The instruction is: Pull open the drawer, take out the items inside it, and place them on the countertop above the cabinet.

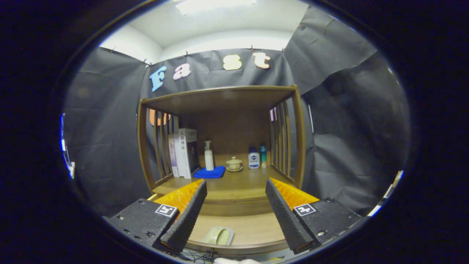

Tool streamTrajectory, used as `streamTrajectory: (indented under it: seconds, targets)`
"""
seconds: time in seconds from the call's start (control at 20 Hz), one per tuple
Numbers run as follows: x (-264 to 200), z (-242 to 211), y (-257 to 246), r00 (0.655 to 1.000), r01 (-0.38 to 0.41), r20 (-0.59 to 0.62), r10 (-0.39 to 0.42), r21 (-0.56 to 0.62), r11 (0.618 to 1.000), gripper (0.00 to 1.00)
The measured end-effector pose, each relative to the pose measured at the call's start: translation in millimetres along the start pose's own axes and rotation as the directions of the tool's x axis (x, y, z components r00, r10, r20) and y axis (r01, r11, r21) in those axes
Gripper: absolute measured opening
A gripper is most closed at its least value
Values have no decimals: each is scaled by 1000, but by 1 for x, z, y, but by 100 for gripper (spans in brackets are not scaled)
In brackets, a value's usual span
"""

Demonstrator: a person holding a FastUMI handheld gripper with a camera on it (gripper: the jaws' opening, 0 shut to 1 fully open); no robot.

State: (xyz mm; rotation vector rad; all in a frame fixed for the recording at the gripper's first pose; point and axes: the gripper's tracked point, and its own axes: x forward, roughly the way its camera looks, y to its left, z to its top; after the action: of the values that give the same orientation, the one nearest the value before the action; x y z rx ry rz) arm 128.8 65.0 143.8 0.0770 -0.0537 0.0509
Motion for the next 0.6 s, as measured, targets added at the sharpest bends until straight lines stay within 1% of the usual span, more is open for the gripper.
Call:
streamTrajectory:
  seconds: [0.1,0.2,0.3,0.4,0.45,0.55,0.6]
  targets:
    - [21,-2,7,997,0,-82,-1,-15,1000,100]
    - [38,-15,15,982,-9,-189,-1,-50,999,100]
    - [58,-35,26,949,-28,-315,7,-62,998,100]
    - [70,-64,34,891,-47,-455,18,-54,997,100]
    - [76,-84,36,850,-53,-526,21,-47,997,100]
    - [84,-116,38,777,-50,-629,3,-57,997,99]
    - [83,-130,38,732,-56,-681,-3,-64,996,97]
